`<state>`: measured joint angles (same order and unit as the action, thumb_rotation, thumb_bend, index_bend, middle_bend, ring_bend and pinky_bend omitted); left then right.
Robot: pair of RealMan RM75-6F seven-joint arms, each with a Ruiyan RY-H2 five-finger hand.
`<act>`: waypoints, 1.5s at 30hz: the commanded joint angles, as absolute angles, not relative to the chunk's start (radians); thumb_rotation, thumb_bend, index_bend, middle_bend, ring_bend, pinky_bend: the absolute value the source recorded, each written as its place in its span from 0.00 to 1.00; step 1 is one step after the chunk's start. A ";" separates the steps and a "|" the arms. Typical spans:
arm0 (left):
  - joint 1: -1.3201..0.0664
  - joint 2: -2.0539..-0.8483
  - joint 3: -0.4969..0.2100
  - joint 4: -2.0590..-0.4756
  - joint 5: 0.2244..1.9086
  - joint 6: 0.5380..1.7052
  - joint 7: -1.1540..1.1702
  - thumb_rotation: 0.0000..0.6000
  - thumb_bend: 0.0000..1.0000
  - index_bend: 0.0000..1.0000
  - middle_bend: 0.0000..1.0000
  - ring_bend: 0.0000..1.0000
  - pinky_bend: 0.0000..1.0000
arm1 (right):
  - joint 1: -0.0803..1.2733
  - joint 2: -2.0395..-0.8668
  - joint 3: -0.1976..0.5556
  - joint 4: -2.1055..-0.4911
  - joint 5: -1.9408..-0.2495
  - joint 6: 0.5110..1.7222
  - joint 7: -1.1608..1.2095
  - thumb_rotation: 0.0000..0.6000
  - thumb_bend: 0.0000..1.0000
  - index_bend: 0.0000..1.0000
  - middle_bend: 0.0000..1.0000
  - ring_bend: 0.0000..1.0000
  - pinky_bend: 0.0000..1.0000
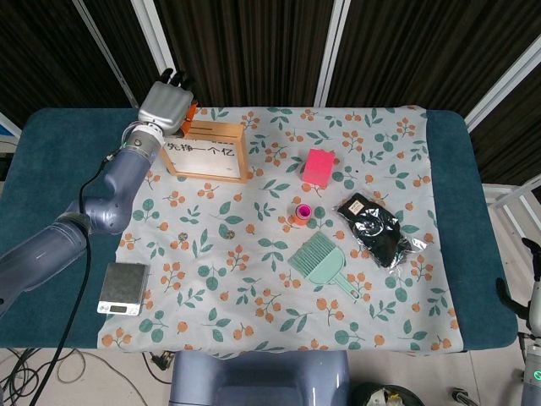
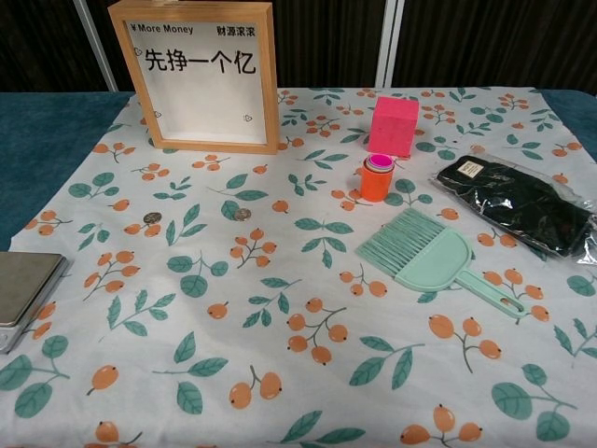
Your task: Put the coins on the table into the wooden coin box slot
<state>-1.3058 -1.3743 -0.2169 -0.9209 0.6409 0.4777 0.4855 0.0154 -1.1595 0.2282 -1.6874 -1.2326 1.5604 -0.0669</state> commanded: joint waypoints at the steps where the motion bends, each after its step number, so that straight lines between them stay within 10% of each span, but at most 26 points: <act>1: -1.310 -1.375 -0.211 -0.921 0.639 0.478 0.485 1.00 0.48 0.60 0.11 0.00 0.00 | 0.015 -1.159 0.228 -1.688 -1.233 1.560 -0.068 1.00 0.40 0.20 0.05 0.01 0.00; 34: -1.344 -1.379 -0.159 -0.926 0.601 0.520 0.501 1.00 0.38 0.49 0.08 0.00 0.00 | 0.014 -1.157 0.231 -1.689 -1.230 1.562 -0.069 1.00 0.39 0.20 0.05 0.01 0.00; 45: -1.138 -1.230 -0.226 -1.338 0.953 0.977 0.234 1.00 0.30 0.51 0.09 0.00 0.00 | 0.016 -1.157 0.234 -1.687 -1.225 1.558 -0.067 1.00 0.39 0.20 0.05 0.01 0.00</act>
